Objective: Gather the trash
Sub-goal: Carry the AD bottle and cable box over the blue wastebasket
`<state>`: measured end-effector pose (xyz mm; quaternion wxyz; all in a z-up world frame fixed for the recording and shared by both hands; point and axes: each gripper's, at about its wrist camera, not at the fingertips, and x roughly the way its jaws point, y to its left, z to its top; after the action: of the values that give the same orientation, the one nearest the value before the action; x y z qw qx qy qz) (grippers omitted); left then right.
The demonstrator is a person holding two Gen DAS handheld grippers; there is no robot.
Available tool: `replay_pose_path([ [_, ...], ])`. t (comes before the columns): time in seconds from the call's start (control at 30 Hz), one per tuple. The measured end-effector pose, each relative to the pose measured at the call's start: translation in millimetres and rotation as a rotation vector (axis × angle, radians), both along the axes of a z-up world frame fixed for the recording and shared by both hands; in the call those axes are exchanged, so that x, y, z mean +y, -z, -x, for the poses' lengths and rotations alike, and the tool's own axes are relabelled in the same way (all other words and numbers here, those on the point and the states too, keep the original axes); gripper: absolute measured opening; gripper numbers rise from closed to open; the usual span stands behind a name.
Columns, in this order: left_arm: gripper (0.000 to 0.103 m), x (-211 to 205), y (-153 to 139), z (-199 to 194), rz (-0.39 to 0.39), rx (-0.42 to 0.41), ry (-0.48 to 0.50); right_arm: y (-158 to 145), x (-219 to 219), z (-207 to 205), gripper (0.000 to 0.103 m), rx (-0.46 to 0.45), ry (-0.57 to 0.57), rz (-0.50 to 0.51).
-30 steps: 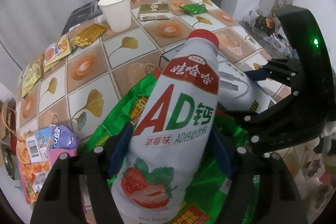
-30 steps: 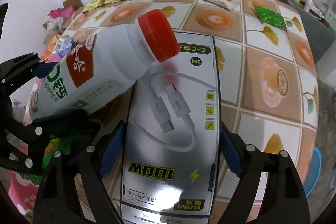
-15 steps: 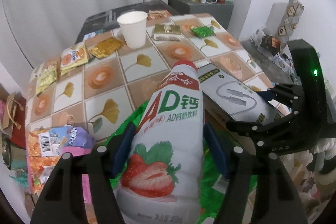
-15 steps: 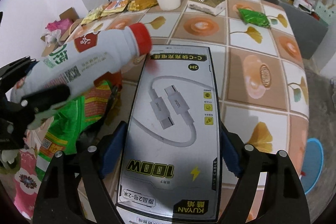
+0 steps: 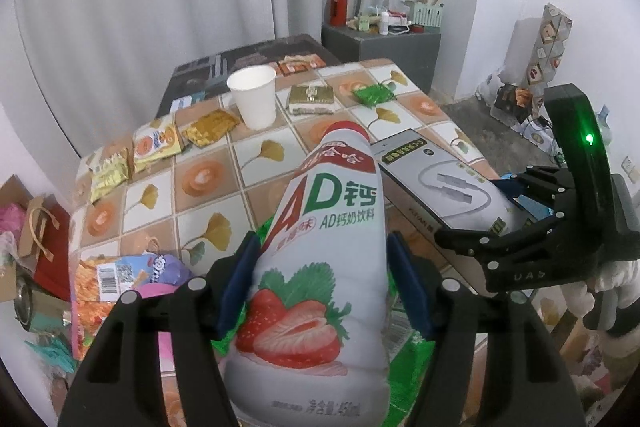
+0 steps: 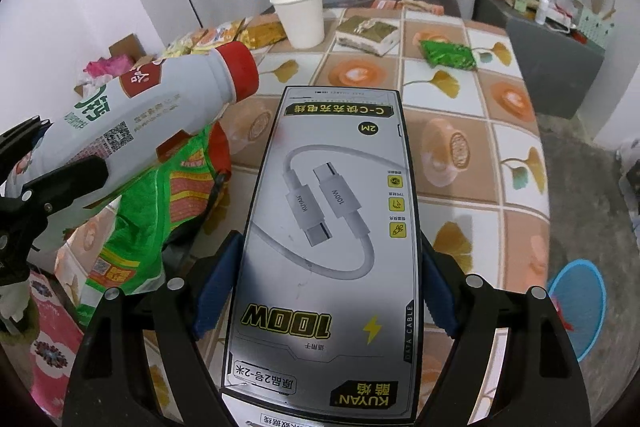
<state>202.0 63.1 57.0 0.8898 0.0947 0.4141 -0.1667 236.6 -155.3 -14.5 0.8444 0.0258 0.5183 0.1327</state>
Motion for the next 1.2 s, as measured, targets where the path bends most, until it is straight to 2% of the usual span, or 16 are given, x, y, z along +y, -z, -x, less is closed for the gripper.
replay_pose_path([
  [0.57,0.063,-49.0,-36.8,35.5,-0.054,-0.132,0.031,-31.8,-33.6,27.5,0.077,-0.085,0.021,-0.070],
  [0.9,0.062,-93.0,-37.2,50.5,-0.088,-0.168,0.085,-35.7,-70.3,50.7,0.077,-0.105,0.069,-0.119],
  [1.2,0.062,-145.7,-23.7,54.8,-0.075,-0.145,0.158,-20.7,-119.6,77.0,0.077,-0.093,0.172,-0.169],
])
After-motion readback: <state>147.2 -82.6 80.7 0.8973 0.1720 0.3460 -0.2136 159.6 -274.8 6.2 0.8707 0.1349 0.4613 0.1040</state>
